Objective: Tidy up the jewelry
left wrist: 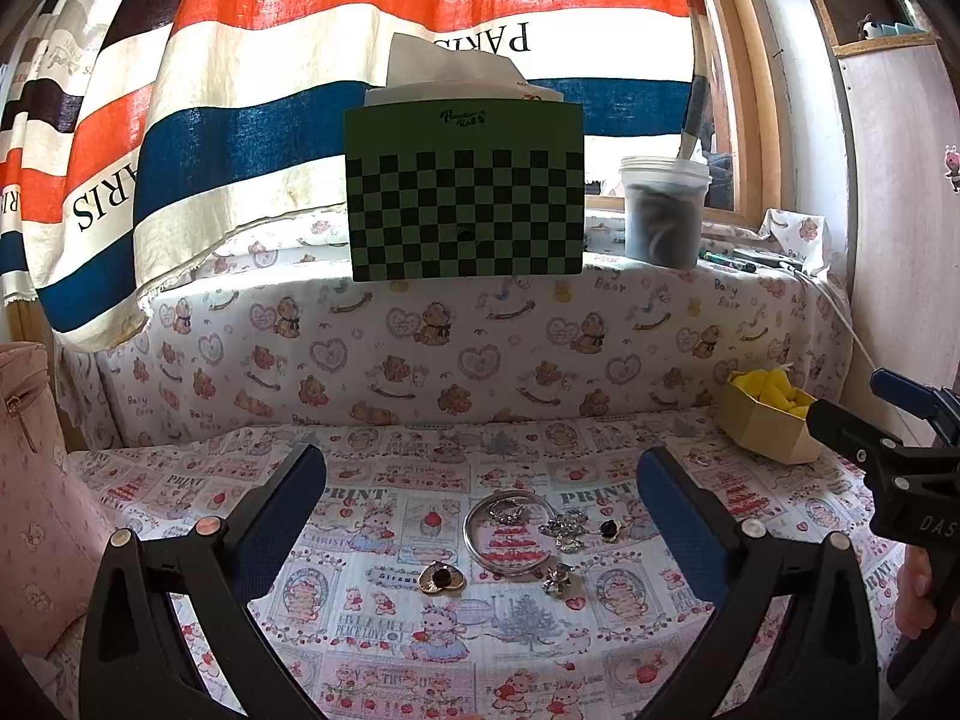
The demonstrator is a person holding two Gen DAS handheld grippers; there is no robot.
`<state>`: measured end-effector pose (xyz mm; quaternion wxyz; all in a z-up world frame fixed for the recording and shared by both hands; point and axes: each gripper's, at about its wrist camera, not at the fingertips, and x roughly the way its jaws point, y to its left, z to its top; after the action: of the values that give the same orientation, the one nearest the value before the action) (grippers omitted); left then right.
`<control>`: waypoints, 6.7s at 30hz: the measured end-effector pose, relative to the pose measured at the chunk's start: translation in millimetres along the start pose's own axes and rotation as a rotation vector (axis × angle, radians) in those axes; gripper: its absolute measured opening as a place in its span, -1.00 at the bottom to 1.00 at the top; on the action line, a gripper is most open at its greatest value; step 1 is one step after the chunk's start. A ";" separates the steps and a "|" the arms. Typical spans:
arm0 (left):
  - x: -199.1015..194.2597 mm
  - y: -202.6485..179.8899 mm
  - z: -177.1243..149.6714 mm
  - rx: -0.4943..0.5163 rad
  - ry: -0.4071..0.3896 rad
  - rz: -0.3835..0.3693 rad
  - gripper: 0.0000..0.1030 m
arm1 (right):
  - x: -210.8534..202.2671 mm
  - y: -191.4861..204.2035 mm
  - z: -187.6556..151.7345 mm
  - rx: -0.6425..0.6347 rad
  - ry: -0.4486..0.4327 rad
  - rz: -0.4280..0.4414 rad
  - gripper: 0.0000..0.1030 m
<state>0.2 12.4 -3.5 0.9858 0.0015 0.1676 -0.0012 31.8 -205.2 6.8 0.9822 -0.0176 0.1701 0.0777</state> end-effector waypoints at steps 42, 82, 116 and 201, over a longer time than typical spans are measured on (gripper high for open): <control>0.5 -10.7 2.9 0.006 0.002 0.008 1.00 | 0.1 0.5 0.2 0.001 0.002 0.000 1.00; 4.4 -11.8 3.9 0.006 0.030 -0.032 1.00 | -10.4 0.8 -1.5 0.005 -0.032 -0.012 1.00; 64.4 -0.2 13.9 0.014 0.476 -0.096 0.30 | 24.1 -31.7 -1.7 0.101 0.200 -0.064 -0.02; 68.4 26.6 54.4 -0.230 0.388 0.045 -0.87 | 123.0 89.2 -10.4 -0.027 0.707 0.198 -0.74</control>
<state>82.8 38.7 25.3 0.9285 -0.1069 0.3532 0.0403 128.5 -99.8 -45.1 0.8501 -0.0401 0.4990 0.1636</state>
